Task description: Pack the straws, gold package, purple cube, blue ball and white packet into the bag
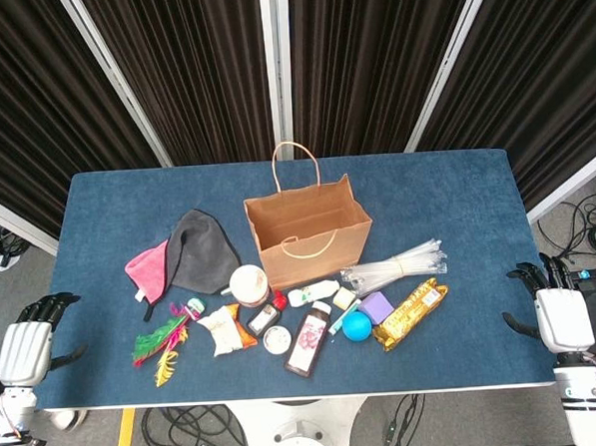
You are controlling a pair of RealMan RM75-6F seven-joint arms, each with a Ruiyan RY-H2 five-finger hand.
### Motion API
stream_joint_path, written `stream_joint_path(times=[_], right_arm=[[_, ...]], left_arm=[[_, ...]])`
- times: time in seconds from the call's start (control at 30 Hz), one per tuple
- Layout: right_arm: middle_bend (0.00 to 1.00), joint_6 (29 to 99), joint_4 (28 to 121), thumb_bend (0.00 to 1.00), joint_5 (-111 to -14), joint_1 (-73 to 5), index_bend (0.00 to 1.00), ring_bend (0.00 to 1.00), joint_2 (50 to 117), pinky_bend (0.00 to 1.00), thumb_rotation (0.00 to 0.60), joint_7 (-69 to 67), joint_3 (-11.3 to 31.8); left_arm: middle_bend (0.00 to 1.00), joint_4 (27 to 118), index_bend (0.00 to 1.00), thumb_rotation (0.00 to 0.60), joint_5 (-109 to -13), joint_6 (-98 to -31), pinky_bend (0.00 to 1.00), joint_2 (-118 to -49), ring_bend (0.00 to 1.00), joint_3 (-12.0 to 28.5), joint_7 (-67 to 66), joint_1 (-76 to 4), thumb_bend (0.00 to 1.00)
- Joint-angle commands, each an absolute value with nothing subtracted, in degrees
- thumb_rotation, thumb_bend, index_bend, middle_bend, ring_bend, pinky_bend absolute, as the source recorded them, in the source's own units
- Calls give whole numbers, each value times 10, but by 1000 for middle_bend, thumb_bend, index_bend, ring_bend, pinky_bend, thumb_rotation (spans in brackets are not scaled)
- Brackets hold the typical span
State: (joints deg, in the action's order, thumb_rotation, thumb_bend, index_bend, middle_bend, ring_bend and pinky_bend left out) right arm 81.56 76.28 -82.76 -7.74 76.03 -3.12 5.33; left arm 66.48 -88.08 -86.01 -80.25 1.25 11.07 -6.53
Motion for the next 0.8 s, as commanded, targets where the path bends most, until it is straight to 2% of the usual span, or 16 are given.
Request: stream_joint_path(times=[0.03, 0.23, 0.4, 0.6, 0.8], right_arm=[[216, 815, 761, 70, -827, -77, 298, 27, 760, 30, 600, -35, 54], [218, 812, 779, 69, -829, -80, 298, 27, 752, 30, 600, -41, 55], [223, 803, 809, 68, -818, -92, 298, 28, 742, 30, 600, -24, 72], [256, 764, 861, 68, -789, -125, 298, 52, 738, 47, 600, 26, 95], [263, 679, 902, 69, -746, -193, 298, 60, 749, 60, 600, 101, 123]], left_arm=[[347, 665, 304, 600, -882, -861, 277, -803, 234, 12, 111, -65, 181], [346, 668, 304, 600, -885, -857, 278, -802, 234, 7, 113, -65, 181], [346, 660, 304, 600, -884, -853, 278, -803, 235, 10, 124, -69, 180], [346, 645, 304, 600, -885, -853, 277, -811, 235, 9, 140, -69, 182], [346, 637, 304, 600, -887, -857, 277, -810, 235, 9, 153, -69, 180]])
